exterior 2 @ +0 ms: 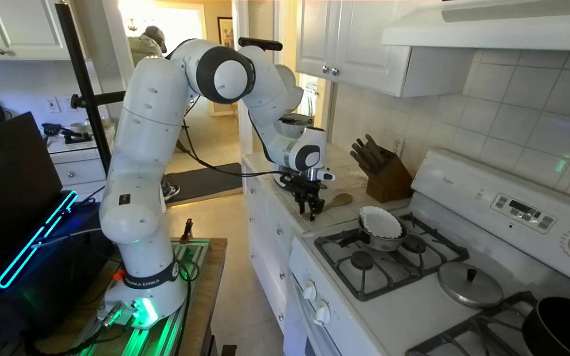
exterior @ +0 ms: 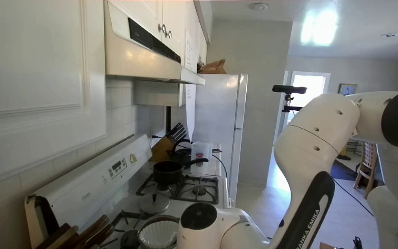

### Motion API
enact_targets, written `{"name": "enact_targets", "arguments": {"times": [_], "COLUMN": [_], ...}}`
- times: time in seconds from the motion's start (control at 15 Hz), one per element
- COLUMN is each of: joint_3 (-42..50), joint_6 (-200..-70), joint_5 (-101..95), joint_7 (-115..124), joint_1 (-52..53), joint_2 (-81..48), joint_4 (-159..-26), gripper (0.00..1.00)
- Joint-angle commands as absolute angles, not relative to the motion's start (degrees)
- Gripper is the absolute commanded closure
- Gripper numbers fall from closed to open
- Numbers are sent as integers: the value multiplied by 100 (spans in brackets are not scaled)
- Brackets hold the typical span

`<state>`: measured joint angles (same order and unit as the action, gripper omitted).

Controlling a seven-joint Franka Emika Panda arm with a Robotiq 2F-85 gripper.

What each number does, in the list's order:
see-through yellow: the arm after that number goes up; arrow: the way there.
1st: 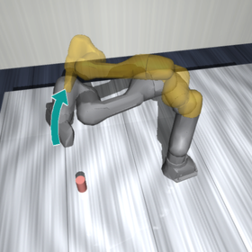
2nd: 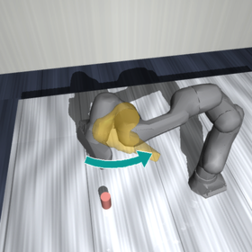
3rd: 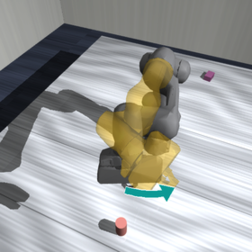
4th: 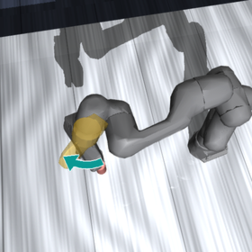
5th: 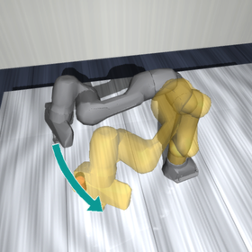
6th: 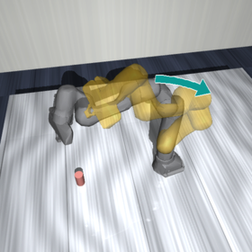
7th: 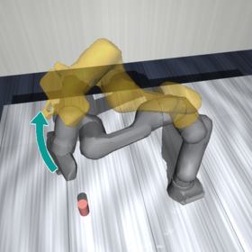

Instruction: Use the spoon to stir the contents of the pan

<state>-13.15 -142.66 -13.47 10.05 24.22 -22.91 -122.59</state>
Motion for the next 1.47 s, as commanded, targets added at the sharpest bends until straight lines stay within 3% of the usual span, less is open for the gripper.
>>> {"name": "enact_targets", "arguments": {"times": [0.0,0.27,0.87,1.4], "joint_3": [-1372,-1382,-1392,-1764], "joint_6": [-14405,-14459,-15304,-15541], "joint_5": [-1213,-1215,-1086,400], "joint_7": [926,928,916,203], "joint_1": [2392,2394,2185,1556], "joint_2": [-2435,-2428,-1741,-1268], "joint_4": [-12104,-12080,-12552,-12947], "gripper": [69,93,92,92]}}
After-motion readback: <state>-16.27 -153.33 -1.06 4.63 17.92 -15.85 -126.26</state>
